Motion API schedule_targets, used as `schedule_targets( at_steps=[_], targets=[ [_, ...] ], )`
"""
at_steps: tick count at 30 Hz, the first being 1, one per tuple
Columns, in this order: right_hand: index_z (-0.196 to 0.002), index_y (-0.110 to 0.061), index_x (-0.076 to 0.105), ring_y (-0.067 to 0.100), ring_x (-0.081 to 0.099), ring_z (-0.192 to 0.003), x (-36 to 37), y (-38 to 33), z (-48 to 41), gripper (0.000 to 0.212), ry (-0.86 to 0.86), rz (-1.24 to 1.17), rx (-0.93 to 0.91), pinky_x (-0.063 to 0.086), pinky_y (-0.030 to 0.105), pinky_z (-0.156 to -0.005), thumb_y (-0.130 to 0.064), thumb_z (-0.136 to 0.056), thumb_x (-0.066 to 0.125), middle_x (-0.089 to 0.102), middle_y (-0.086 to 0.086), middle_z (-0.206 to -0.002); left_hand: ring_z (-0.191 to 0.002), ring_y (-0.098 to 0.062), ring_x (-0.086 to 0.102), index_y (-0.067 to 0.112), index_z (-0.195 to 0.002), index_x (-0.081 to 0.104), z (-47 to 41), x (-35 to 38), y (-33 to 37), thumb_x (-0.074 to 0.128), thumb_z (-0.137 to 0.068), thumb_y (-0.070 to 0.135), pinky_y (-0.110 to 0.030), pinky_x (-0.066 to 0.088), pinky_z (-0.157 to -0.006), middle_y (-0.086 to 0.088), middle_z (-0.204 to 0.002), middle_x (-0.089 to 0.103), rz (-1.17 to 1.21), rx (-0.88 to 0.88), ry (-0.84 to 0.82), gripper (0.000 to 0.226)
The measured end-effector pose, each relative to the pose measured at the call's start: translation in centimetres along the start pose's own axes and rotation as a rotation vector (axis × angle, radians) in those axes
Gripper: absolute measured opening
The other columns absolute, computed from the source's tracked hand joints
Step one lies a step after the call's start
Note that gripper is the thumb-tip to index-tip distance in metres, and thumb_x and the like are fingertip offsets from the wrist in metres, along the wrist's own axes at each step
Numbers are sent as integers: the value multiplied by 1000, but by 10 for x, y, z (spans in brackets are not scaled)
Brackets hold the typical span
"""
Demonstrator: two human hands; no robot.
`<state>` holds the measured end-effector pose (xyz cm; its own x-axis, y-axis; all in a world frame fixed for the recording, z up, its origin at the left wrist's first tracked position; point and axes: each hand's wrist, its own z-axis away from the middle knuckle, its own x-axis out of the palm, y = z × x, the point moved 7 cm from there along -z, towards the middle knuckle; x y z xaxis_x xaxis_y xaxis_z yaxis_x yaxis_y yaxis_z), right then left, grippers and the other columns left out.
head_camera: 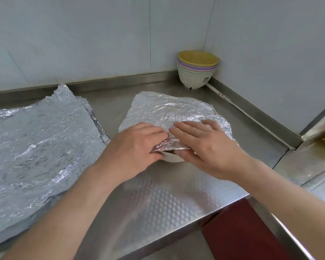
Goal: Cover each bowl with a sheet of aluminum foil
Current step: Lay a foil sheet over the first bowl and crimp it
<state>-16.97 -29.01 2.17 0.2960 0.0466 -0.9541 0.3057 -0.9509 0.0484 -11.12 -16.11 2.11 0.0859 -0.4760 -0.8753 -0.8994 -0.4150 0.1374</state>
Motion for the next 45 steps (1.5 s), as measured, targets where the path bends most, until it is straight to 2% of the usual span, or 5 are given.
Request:
schedule_targets(
  at_steps=[12,24,32,41,45],
  targets=[
    [-85,-18,69,24,58,-75,-16,-11,19,22,307,198,-195,38,33,-65,-34,-89,55,61,-2,-79,-81,-19,61,18,-89,73,14,-4,16,63,-71,4,-33,52,-64,7,-84,68,-99,129,188,25],
    [-91,-14,71,25,64,-81,-23,-35,50,25,273,-21,-48,52,37,-64,-30,-91,51,70,-3,-87,-73,-21,63,17,-83,70,55,-25,49,45,-84,21,-31,51,-53,5,-78,66,-150,127,248,25],
    [-90,-14,66,21,68,-77,-17,-53,72,27,421,160,-124,51,31,-60,3,-77,49,69,-3,-84,-64,-25,67,19,-91,70,70,-33,53,53,-57,-10,-31,50,-43,2,-79,72,-376,119,64,48],
    [-78,-12,62,20,61,-63,-18,-59,82,40,616,220,-77,46,28,-51,1,-91,26,61,-2,-69,-85,-22,72,9,-101,75,81,-40,76,40,-80,9,-28,59,-61,-5,-101,74,-489,278,120,40],
    [-86,-12,64,21,67,-75,-8,-60,76,28,553,221,-94,51,32,-57,-1,-87,39,68,0,-81,-90,-22,72,11,-103,74,84,-44,65,55,-78,0,-29,59,-67,-4,-103,74,-446,254,171,34]
  ],
)
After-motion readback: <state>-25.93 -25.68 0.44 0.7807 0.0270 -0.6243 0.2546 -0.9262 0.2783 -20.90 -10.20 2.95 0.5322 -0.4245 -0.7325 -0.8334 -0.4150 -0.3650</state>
